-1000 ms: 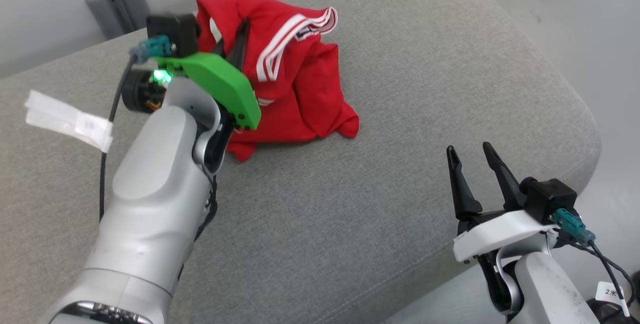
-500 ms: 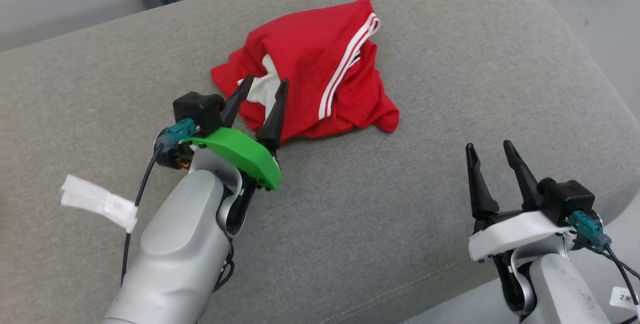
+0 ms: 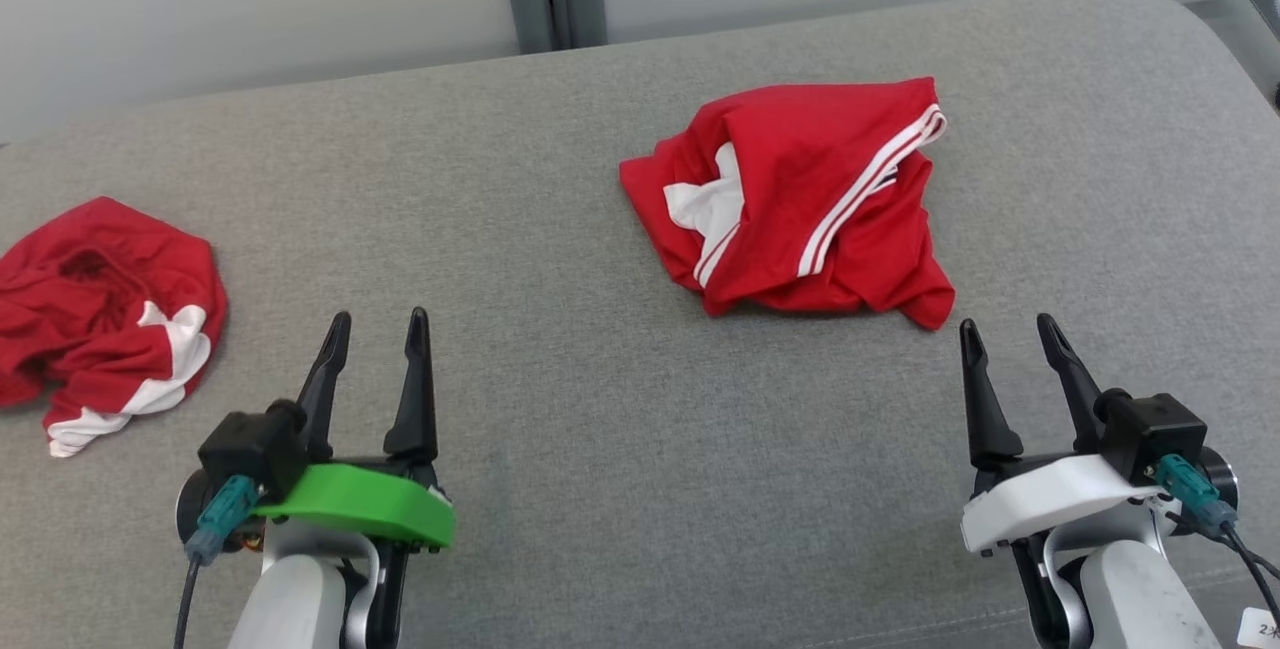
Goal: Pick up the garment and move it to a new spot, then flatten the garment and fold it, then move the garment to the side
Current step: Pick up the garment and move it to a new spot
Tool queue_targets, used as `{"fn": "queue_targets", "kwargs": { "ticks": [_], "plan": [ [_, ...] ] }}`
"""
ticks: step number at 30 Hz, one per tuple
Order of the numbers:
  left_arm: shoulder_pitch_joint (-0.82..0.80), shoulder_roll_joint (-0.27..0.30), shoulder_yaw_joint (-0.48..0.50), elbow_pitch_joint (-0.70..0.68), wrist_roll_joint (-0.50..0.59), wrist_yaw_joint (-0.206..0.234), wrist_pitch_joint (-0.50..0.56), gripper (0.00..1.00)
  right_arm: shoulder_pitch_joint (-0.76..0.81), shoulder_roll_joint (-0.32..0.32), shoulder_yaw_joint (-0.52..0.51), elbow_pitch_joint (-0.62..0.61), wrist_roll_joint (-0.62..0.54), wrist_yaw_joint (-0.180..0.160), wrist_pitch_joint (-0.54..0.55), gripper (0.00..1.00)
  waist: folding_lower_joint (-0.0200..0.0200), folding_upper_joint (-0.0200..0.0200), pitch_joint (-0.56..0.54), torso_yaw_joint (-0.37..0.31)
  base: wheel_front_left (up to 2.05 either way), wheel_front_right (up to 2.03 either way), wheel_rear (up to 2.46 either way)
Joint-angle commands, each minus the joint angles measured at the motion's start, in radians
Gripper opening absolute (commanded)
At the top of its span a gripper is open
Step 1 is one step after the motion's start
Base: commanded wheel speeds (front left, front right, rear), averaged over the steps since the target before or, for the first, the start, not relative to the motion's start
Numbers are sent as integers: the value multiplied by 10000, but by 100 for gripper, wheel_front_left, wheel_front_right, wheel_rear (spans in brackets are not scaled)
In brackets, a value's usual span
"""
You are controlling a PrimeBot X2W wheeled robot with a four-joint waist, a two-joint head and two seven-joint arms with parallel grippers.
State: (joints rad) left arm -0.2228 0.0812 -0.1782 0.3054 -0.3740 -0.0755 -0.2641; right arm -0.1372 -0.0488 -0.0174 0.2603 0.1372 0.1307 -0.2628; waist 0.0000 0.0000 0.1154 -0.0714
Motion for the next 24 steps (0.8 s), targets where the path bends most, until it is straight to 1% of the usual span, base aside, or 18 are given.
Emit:
{"fn": "queue_targets", "kwargs": {
  "ticks": [1, 5, 8, 10, 15, 24],
  "plan": [
    [325, -45, 253, -87, 121, -95, -3, 100, 234, -30, -15, 35, -65, 1, -30, 100, 0, 0, -734, 721, 0, 0, 0],
    [1076, -181, 934, -129, 108, -262, -4, 100, 425, -27, 12, 194, -118, 1, -6, 100, 0, 0, -974, 844, 0, 0, 0],
    [1411, -232, 1184, -228, 310, -372, -4, 100, 524, -29, -55, 280, -73, 1, 48, 100, 0, 0, -1044, 888, 0, 0, 0],
    [1606, -243, 1153, -249, 516, -429, -4, 100, 563, -29, -105, 308, -6, 1, 49, 100, 0, 0, -1057, 906, 0, 0, 0],
    [1755, -280, 1263, -318, 644, -515, -5, 100, 582, -30, -132, 302, 120, 1, 45, 100, 0, 0, -976, 883, 0, 0, 0],
    [1365, -299, 1078, -194, 805, -554, -5, 100, 424, -29, -146, 306, 127, 1, 19, 100, 0, 0, -820, 870, 0, 0, 0]
  ]
}}
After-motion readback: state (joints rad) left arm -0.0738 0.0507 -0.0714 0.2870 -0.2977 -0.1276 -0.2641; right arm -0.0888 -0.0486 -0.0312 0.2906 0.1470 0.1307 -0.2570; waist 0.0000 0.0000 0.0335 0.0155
